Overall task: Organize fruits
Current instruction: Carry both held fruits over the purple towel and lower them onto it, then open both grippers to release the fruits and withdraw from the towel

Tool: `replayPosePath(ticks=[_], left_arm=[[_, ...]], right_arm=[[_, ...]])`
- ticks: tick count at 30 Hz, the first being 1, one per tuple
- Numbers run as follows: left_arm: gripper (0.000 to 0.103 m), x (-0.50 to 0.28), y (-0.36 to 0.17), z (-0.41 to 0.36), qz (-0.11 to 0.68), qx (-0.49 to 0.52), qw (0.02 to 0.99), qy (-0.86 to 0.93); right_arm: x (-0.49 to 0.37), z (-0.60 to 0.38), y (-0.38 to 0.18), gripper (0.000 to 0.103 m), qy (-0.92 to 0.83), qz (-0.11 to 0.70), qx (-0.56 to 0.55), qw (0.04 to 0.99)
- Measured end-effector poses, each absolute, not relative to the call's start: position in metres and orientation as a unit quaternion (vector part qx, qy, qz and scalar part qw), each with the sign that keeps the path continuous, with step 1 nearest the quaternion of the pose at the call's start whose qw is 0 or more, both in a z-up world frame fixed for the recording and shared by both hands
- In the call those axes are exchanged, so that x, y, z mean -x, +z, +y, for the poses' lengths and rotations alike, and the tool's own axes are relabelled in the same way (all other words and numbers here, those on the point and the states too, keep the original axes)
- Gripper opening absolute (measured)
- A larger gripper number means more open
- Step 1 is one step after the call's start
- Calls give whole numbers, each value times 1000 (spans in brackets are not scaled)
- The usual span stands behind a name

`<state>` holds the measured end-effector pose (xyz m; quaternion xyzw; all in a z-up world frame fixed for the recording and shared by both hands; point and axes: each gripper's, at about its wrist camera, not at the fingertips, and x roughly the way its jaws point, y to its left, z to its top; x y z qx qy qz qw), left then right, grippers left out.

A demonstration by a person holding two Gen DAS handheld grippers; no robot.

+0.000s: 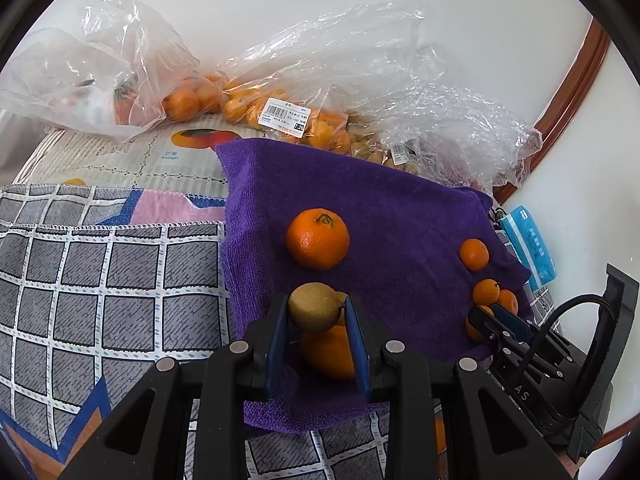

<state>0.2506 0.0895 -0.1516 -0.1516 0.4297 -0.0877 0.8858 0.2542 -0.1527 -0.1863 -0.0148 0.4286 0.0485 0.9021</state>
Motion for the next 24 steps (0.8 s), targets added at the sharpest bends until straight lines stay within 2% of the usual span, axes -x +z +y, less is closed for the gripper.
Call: replayPosePath(ticks=[7,9,14,24], left_arm=[[29,-249,-151,90,430,162,883,-92],[35,-247,-149,91,429,168,882,-96],[43,-238,-134,91,416,166,888,-104],[44,-206,-121,97,410,157,894,-94]], right_arm=[[-247,-155,-175,33,39,418,6,908],[-246,-156,-172,34,36,417,1,908],[-239,-159,-164,34,22,412,-5,911],[-212,-163,-148,37,12,398,-19,917]])
